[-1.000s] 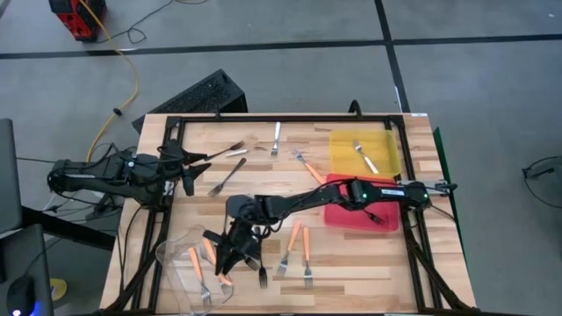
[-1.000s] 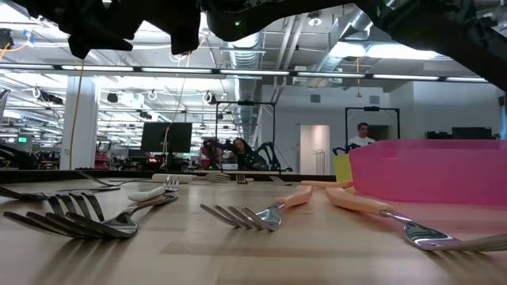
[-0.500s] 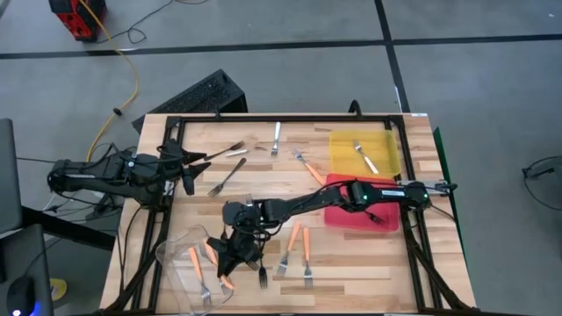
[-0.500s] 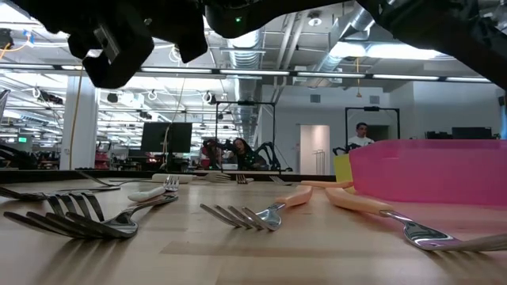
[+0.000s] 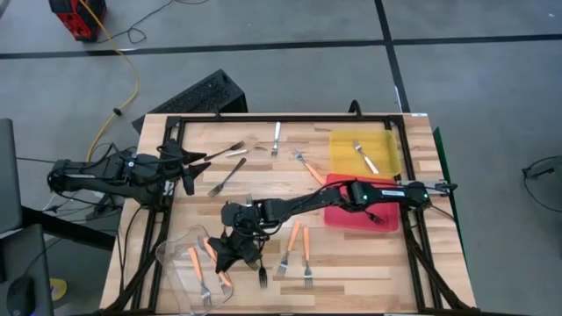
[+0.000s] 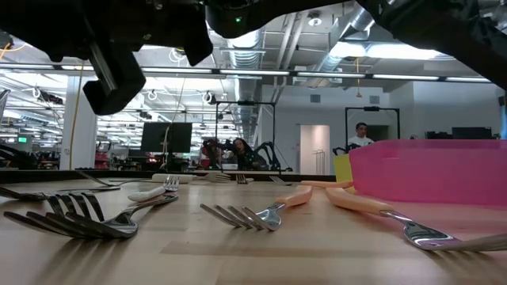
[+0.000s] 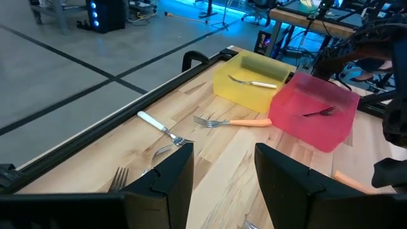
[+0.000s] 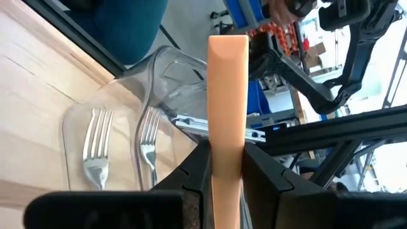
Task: Sort silverware by color (type)
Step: Put the orange fork into the transparent bin, then put the white fork into the yellow bin
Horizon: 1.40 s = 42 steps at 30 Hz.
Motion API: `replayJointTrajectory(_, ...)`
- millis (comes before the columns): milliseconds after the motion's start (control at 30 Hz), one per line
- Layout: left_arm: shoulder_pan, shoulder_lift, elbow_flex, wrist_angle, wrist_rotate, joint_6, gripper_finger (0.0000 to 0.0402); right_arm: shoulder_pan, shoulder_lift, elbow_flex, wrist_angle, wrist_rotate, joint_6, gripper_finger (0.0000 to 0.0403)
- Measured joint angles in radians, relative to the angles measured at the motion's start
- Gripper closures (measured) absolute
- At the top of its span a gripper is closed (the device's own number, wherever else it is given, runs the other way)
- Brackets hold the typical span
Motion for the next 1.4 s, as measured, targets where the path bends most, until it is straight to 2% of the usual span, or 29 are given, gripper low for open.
replayJointTrajectory(100, 0.000, 0.000, 0.000, 0.000, 0.000, 0.000, 0.0250, 0.002, 0.001, -0.001, -0.002, 0.013, -0.004, 0.0312)
replayJointTrajectory(333, 0.000, 0.000, 0.000, -0.005, 0.000, 0.000, 0.0250, 0.021, 0.029, -0.002, -0.011, 0.105, -0.141, 0.0312)
replayJointTrajectory(800, 0.000, 0.000, 0.000, -0.017, -0.008, 0.000, 0.0250, 0.018, 0.046, -0.002, -0.010, 0.128, -0.149, 0.0311)
replayJointTrajectory(1000, 0.000, 0.000, 0.000, -0.020, -0.008, 0.000, 0.0250, 0.016, 0.046, -0.002, 0.005, 0.171, -0.148, 0.0308)
replayJointTrajectory(1400, 0.000, 0.000, 0.000, -0.023, -0.008, 0.001, 0.0250, 0.017, 0.046, -0.002, 0.048, 0.180, -0.124, 0.0219)
